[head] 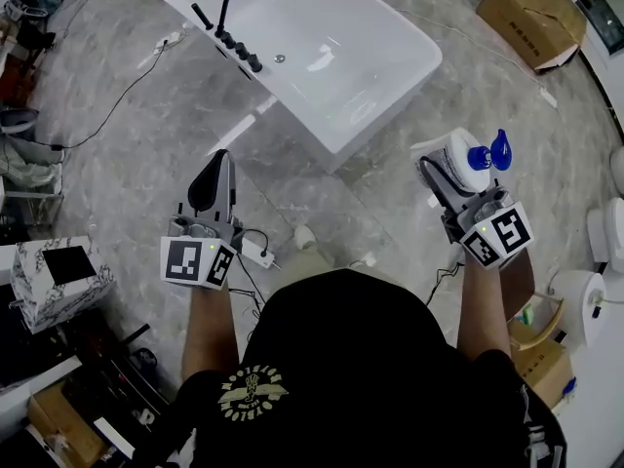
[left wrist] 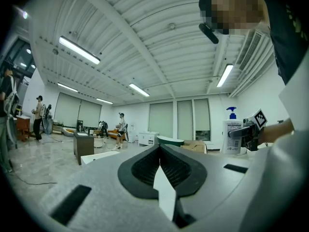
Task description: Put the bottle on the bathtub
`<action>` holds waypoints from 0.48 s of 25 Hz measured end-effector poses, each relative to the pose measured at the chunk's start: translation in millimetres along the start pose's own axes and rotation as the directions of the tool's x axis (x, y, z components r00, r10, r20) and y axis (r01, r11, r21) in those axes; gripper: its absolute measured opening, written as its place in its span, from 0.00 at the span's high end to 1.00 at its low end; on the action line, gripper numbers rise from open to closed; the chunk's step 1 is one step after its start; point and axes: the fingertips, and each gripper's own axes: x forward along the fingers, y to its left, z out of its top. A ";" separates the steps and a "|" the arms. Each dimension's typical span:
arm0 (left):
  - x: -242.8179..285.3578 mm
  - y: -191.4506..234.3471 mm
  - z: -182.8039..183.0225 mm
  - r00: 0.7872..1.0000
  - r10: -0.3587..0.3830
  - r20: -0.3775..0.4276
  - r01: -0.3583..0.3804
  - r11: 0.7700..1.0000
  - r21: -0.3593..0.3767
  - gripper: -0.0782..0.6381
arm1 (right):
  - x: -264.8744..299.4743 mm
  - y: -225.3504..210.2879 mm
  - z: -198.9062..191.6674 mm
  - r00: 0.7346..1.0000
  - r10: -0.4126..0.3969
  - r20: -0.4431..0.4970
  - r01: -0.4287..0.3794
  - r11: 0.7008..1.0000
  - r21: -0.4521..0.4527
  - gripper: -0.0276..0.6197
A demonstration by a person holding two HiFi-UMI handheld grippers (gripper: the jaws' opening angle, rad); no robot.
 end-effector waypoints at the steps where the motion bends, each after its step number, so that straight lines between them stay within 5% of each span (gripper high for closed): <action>1: 3.5 7.2 0.4 1.000 -0.009 0.001 0.009 1.000 -0.002 0.88 | 6.2 0.3 2.6 1.000 -0.009 0.002 0.009 1.000 0.001 0.55; 12: 16.2 89.7 7.7 0.997 -0.062 0.044 0.062 0.998 0.002 0.88 | 70.0 28.8 20.0 0.997 -0.073 0.021 0.074 0.997 -0.002 0.55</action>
